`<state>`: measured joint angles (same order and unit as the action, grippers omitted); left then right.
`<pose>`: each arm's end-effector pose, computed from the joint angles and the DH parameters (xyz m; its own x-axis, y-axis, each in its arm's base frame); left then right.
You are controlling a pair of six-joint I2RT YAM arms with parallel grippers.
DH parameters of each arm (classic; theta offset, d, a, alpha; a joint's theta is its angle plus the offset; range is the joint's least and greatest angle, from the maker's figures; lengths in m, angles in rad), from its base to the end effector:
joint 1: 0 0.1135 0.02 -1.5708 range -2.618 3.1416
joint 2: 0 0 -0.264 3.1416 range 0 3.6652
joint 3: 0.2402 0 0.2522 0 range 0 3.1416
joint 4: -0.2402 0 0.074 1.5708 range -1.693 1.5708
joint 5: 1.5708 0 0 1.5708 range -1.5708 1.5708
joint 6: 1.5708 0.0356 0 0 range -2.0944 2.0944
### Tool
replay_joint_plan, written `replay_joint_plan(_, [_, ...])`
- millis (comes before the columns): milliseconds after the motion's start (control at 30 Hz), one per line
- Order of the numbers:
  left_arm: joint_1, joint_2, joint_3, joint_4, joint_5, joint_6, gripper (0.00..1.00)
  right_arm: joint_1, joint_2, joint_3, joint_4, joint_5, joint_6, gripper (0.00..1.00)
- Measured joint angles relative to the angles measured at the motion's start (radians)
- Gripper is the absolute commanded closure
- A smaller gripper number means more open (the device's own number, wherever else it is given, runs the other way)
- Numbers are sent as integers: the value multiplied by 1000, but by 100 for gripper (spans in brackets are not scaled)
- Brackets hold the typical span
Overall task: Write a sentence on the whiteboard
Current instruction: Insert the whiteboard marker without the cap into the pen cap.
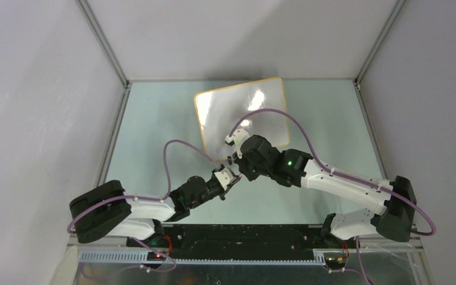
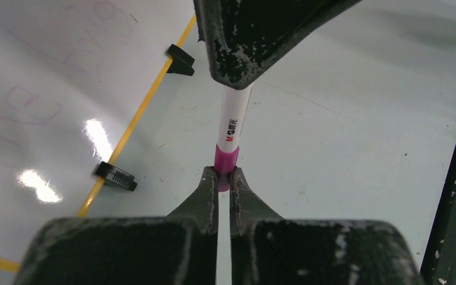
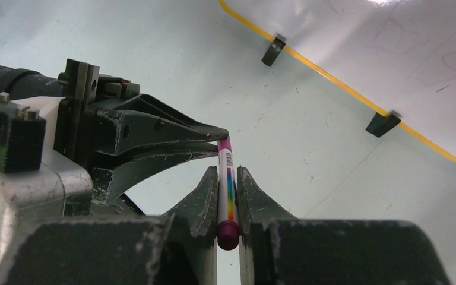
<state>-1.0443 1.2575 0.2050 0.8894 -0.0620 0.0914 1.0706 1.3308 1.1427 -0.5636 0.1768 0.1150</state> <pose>0.1126 -0.1893 0.1638 -0.0053 0.1904 -0.9817 0.8362 0.5393 0.1001 0.1440 0.2504 0.3086 -0.4174 -0.5281 -0.7395 -0.7593 0.6498 -0.0355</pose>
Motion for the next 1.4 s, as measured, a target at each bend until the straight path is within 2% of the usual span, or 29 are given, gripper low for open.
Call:
replay_joint_plan(267, [-3,99,80,68,17,-25,100,-11,-43,23,-73,49,-8,100])
replay_joint_plan(433, [-18,277,109,223,12,-69,100,-23,-19,15,-106,74,-11,100])
replay_joint_plan(667, [-75,464,119,248,-14,-84,100,-27,19,-164,16,43,42,100])
replay_joint_plan(900, [-74,508,117,257,-66,-92,100,-48,51,-232,137,47,121,100])
replay_joint_plan(1133, [-74,509,117,260,-84,-90,86,-55,49,-219,126,46,127,100])
replay_joint_plan(1200, [-74,509,117,262,-83,-92,75,-57,55,-198,95,40,124,100])
replay_joint_plan(1233, [-74,509,117,269,-80,-93,72,-58,63,-182,73,39,124,100])
replay_joint_plan(1400, [-85,489,121,415,-68,-89,68,-60,103,-123,-3,63,118,100])
